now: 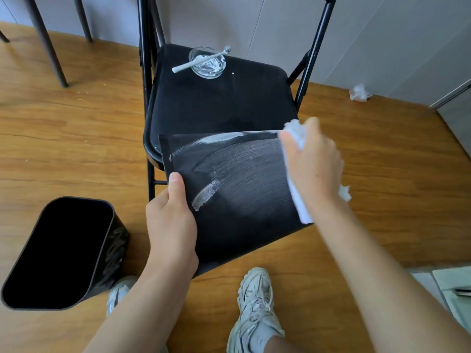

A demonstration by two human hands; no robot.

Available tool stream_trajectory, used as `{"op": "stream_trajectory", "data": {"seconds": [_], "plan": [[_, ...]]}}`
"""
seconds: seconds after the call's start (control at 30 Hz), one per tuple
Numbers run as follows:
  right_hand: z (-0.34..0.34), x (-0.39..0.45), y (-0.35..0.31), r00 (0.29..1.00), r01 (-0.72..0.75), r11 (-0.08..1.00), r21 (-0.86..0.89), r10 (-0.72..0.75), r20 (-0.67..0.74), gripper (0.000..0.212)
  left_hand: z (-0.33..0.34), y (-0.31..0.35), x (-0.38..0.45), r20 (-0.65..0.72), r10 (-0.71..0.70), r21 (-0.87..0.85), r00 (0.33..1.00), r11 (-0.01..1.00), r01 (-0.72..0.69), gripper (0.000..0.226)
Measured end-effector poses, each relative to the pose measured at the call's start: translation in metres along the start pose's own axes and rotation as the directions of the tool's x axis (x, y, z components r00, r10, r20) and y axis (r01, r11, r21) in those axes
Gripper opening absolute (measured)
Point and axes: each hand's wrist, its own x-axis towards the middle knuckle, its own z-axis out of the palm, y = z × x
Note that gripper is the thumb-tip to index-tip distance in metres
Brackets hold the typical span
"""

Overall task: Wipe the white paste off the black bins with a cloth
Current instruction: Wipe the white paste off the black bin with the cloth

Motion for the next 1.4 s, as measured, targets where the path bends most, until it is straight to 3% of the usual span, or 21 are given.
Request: {"op": "stream_trajectory", "data": {"seconds": [0.13, 0.3, 0.4, 0.53, 0.67, 0.8, 1.13, 1.23, 1.4], "plan": [[0.002, 0.008, 0.036, 0.987, -0.159, 0.987, -0.008, 0.159, -0.039, 0.033, -0.001, 0.001, 0.004, 0.013, -0.004, 0.014, 1.000, 1.000, 0.004, 0.045], [0.001, -0.008, 0.003, 0.992, -0.120, 0.993, -0.007, 0.119, -0.041, 0.033, -0.002, 0.006, 0.000, 0.051, -0.035, 0.015, 0.998, 0.999, 0.034, 0.048], [0.004, -0.033, -0.041, 1.000, -0.006, 0.999, 0.047, 0.006, -0.001, 0.032, -0.004, 0.007, 0.000, 0.064, -0.053, 0.005, 0.997, 0.999, 0.053, 0.049], [0.012, -0.083, -0.095, 0.958, 0.284, 0.951, 0.122, -0.286, 0.003, 0.031, -0.011, 0.009, 0.002, 0.085, -0.064, -0.004, 0.994, 0.998, 0.065, 0.051], [0.012, -0.106, -0.082, 0.876, 0.455, 0.856, 0.246, -0.479, 0.049, 0.025, -0.014, 0.014, 0.005, 0.159, -0.078, 0.022, 0.984, 0.997, 0.076, 0.052], [0.009, -0.113, -0.065, 0.784, 0.588, 0.769, 0.249, -0.618, 0.056, 0.027, -0.015, 0.016, 0.008, 0.188, -0.092, 0.027, 0.978, 0.996, 0.088, 0.047], [0.013, -0.040, -0.098, 0.888, 0.459, 0.881, 0.113, -0.461, -0.016, 0.037, -0.014, 0.022, 0.009, 0.174, -0.227, 0.018, 0.958, 0.974, 0.228, 0.053], [0.009, -0.051, -0.100, 0.878, 0.472, 0.870, 0.142, -0.479, 0.018, 0.031, -0.012, 0.026, 0.009, 0.162, -0.234, 0.018, 0.959, 0.972, 0.234, 0.053], [0.002, -0.095, -0.081, 0.798, 0.559, 0.786, 0.264, -0.596, 0.084, 0.027, -0.015, 0.027, 0.007, 0.160, -0.192, 0.031, 0.968, 0.981, 0.189, 0.046]]}}
